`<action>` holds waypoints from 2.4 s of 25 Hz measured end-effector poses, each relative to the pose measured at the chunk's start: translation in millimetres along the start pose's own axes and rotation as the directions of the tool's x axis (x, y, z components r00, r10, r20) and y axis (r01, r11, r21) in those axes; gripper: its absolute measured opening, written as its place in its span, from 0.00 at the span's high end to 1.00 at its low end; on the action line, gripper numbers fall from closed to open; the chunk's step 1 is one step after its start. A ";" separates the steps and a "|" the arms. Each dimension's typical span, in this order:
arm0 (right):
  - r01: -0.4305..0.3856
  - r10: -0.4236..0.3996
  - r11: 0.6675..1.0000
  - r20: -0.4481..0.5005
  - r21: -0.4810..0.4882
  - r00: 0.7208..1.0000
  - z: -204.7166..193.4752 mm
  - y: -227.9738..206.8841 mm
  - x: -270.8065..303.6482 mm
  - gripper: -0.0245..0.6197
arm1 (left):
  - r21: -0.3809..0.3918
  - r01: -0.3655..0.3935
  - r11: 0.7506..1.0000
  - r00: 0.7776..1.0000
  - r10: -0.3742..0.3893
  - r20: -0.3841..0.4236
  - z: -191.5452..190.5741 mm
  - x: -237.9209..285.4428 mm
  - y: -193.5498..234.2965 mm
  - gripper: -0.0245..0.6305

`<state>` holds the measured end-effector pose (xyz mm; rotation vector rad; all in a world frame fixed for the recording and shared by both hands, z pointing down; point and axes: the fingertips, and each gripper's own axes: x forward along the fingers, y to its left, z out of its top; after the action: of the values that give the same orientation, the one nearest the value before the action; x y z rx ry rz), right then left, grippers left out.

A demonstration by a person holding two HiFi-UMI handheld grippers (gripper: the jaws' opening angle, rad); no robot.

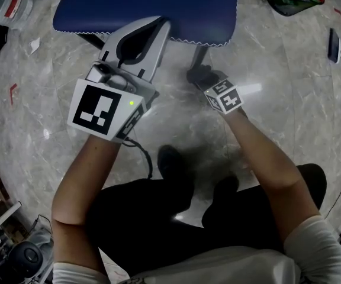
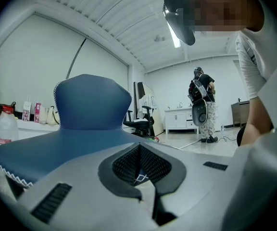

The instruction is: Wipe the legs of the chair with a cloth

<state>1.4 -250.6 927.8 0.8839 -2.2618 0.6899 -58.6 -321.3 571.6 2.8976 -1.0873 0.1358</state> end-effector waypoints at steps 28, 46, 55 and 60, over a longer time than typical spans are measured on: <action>0.028 -0.032 0.996 0.042 0.080 0.999 -19.3 -8.1 21.0 0.84 | -0.003 -0.013 1.000 1.000 0.013 0.005 -2.5 0.0 1.7 0.95; 0.105 -0.039 0.990 0.525 -0.095 0.850 181.5 23.4 -161.1 0.85 | 0.065 -0.003 0.998 0.999 0.000 0.041 -3.0 0.1 -3.5 0.95; 0.081 -0.094 0.995 0.228 0.062 0.969 27.8 -3.4 -18.3 0.85 | 0.044 -0.004 0.999 0.999 0.002 0.045 -3.2 -0.8 -1.6 0.95; 0.071 -0.078 0.994 0.085 0.087 0.993 -11.5 -8.6 22.0 0.84 | 0.022 -0.022 1.000 0.998 0.021 0.063 -1.2 -1.5 1.7 0.95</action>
<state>-1.4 -257.7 952.9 1.0523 -2.2780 0.7299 -60.9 -321.6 572.7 2.9298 -1.1339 0.0588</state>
